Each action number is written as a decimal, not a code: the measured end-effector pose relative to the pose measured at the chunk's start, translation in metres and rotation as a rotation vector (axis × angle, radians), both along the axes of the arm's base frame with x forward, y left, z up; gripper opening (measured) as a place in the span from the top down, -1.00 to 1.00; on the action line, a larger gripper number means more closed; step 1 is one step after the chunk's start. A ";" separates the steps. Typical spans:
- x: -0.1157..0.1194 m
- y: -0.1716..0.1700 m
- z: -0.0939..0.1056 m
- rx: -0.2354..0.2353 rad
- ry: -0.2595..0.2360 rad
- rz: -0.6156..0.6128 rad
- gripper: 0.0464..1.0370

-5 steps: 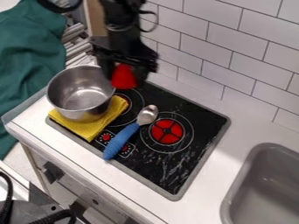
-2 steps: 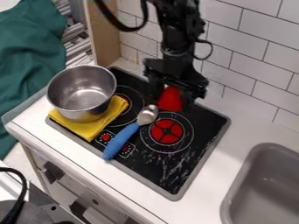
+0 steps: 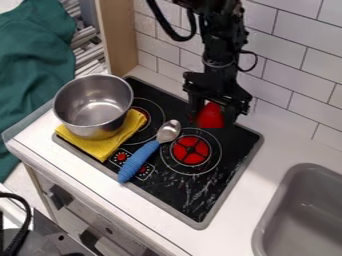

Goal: Move the strawberry to the right burner

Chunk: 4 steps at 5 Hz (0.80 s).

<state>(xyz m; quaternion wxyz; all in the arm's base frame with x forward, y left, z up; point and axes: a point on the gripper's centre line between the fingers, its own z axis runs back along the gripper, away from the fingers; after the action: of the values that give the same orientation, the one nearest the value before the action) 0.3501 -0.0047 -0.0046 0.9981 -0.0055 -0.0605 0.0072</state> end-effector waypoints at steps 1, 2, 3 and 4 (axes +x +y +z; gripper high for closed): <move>0.000 -0.003 -0.009 -0.009 0.020 -0.011 -0.48; 0.000 -0.008 -0.010 -0.008 0.025 -0.018 -0.48; -0.001 -0.009 -0.010 -0.002 0.029 -0.016 -0.60; -0.005 -0.009 -0.012 -0.002 0.043 -0.002 -0.82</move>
<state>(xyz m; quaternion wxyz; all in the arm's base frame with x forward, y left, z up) 0.3450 -0.0133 -0.0169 0.9992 -0.0067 -0.0389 0.0063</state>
